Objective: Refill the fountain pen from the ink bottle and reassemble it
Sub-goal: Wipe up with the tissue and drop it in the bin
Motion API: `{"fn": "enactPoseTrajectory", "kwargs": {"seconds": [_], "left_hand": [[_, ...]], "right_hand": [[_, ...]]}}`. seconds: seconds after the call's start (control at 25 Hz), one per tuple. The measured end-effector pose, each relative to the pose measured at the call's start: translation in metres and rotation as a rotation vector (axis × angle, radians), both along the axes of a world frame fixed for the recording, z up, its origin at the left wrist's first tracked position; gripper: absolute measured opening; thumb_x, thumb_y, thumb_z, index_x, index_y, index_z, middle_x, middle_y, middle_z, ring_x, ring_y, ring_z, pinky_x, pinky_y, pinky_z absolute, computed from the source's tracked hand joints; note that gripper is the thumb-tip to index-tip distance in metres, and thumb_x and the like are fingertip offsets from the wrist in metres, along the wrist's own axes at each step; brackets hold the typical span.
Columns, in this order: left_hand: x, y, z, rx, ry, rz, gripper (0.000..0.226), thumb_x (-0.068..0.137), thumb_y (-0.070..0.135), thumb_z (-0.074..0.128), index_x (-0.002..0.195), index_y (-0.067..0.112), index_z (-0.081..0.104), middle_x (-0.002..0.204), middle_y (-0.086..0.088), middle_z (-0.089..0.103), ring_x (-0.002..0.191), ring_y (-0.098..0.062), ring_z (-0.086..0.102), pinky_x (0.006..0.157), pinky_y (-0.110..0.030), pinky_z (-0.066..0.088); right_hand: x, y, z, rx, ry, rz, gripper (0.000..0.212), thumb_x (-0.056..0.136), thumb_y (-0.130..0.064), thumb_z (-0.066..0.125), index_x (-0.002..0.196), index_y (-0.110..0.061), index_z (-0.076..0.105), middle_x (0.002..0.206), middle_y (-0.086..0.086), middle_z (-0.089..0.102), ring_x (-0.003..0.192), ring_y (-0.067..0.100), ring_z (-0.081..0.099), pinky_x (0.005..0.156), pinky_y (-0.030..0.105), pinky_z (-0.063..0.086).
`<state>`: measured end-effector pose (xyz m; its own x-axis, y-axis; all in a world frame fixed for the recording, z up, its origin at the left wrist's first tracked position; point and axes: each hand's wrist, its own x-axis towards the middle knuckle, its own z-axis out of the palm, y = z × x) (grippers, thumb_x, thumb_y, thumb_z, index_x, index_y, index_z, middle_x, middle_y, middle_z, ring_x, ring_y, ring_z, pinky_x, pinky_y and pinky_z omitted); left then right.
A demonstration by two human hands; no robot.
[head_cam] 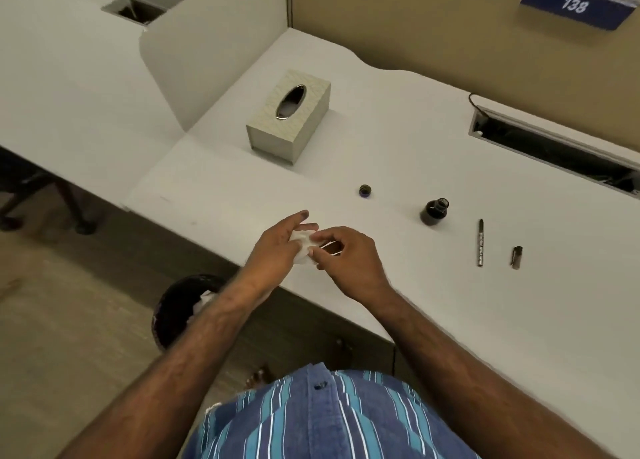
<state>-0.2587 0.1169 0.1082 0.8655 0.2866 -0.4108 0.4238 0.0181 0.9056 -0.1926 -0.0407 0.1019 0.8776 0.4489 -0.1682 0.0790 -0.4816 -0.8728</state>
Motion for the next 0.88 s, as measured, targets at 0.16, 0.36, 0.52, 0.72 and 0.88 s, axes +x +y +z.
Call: {"fn": "enactPoseTrajectory", "kwargs": {"seconds": [0.16,0.36,0.52,0.72,0.88], "left_hand": [[-0.048,0.052,-0.014,0.013,-0.02,0.084,0.046,0.101,0.012,0.063,0.143,0.032,0.064,0.135,0.007,0.072,0.129,-0.012,0.065,0.117,-0.044,0.048],[-0.113,0.107,-0.04,0.059,-0.02,0.29,0.029,0.093,0.023,0.077,0.122,0.026,0.077,0.111,0.0,0.083,0.109,-0.02,0.078,0.103,-0.054,0.058],[-0.159,0.148,-0.076,0.068,0.058,0.436,0.044,0.081,0.04,0.08,0.121,0.023,0.077,0.105,0.001,0.083,0.103,-0.019,0.079,0.095,-0.053,0.063],[-0.215,0.192,-0.156,0.167,0.221,0.469,0.062,0.079,0.039,0.077,0.136,0.019,0.067,0.114,-0.003,0.077,0.106,-0.022,0.076,0.1,-0.053,0.06],[-0.238,0.208,-0.158,0.345,0.372,0.378,0.065,0.092,0.033,0.072,0.151,0.012,0.054,0.145,-0.015,0.065,0.133,-0.031,0.062,0.112,-0.049,0.051]], "right_hand": [[-0.031,0.057,0.003,0.036,0.031,0.101,0.023,0.092,-0.034,0.082,0.109,-0.019,0.082,0.106,-0.008,0.079,0.079,0.007,0.078,0.074,0.022,0.063],[-0.067,0.128,-0.01,0.033,0.094,0.185,0.022,0.09,-0.024,0.085,0.11,-0.021,0.08,0.1,-0.01,0.079,0.084,0.003,0.072,0.073,0.014,0.058],[-0.091,0.18,-0.038,-0.055,0.108,0.258,0.029,0.09,-0.019,0.083,0.118,-0.023,0.078,0.105,-0.011,0.077,0.09,0.003,0.071,0.074,0.013,0.057],[-0.113,0.229,-0.093,-0.233,0.112,0.333,0.022,0.091,-0.013,0.079,0.111,-0.02,0.077,0.1,-0.01,0.074,0.091,0.01,0.074,0.082,0.032,0.066],[-0.122,0.252,-0.136,-0.408,0.134,0.356,0.022,0.09,-0.003,0.073,0.106,-0.019,0.075,0.105,-0.002,0.075,0.095,0.015,0.072,0.084,0.037,0.065]]}}
